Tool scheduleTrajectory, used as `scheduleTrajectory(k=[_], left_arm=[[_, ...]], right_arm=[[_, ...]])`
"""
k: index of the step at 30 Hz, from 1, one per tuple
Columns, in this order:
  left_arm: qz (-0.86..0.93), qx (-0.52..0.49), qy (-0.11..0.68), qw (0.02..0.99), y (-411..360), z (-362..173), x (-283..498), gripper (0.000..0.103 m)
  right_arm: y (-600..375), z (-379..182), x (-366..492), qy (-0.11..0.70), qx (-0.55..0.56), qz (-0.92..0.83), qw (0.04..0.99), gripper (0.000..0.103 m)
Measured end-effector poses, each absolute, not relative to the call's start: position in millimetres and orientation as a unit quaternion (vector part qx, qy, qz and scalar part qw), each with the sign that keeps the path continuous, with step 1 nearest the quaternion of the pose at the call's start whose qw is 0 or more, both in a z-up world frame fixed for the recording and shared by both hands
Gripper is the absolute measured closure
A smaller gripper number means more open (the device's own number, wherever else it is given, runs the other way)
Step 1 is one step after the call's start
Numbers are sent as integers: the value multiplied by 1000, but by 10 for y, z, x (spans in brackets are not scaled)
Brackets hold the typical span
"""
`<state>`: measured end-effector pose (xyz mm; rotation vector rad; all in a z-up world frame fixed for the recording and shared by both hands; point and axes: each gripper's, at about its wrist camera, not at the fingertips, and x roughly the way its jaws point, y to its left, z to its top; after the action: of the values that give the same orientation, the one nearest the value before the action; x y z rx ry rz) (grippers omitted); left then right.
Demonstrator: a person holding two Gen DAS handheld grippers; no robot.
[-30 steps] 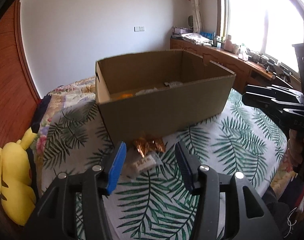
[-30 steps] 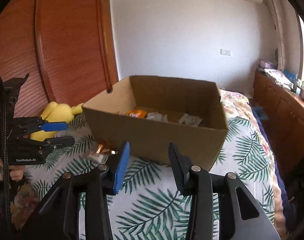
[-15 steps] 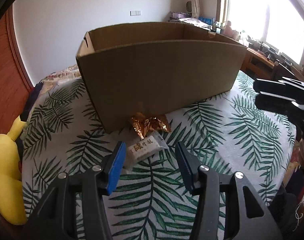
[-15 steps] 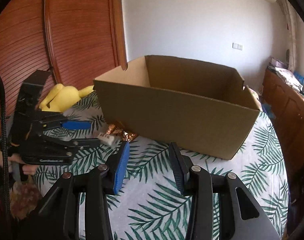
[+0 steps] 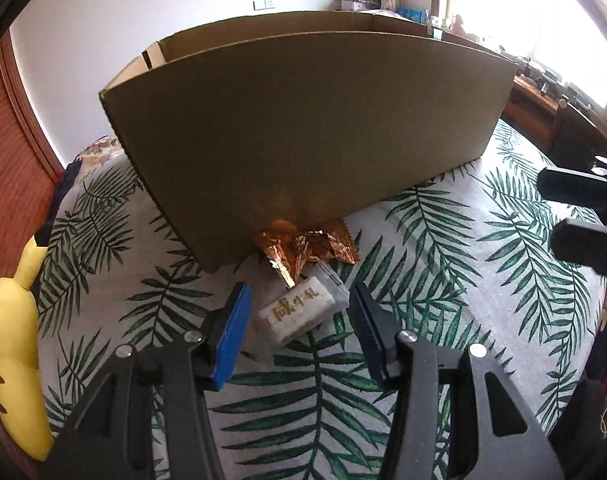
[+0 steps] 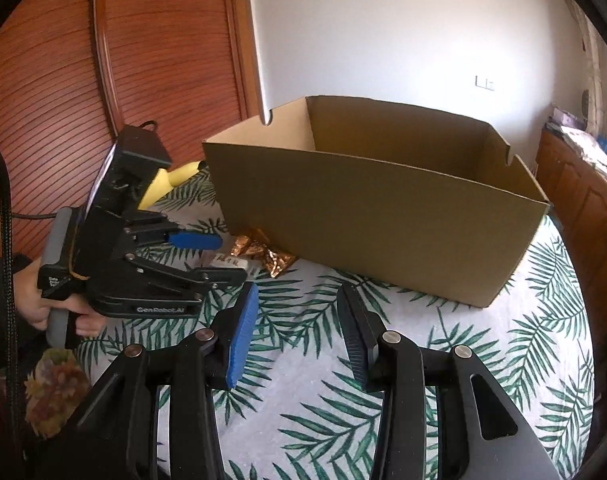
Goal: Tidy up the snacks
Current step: 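Move both grippers back toward the gold wrapper and small white packet, then close the left gripper on the small white packet while the right gripper grasps the gold wrapper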
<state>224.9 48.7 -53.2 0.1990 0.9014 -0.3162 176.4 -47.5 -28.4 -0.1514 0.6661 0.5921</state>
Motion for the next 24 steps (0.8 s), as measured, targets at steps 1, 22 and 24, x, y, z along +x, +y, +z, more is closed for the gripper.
scheduleTrajectory(k=[1,22,24], left_arm=[[-153,96,434,883,484,-534,2253,52],[-158,89,425,887,811,-457,1913,84],[-157,87,419,890,861,-408,1888,84]], right_arm=[[-448,-299,1779,323,-74,287,899,62],[137,-603,2252,371,-88,291,878,62],[192,-642,2330,376,-96,281,878,62]])
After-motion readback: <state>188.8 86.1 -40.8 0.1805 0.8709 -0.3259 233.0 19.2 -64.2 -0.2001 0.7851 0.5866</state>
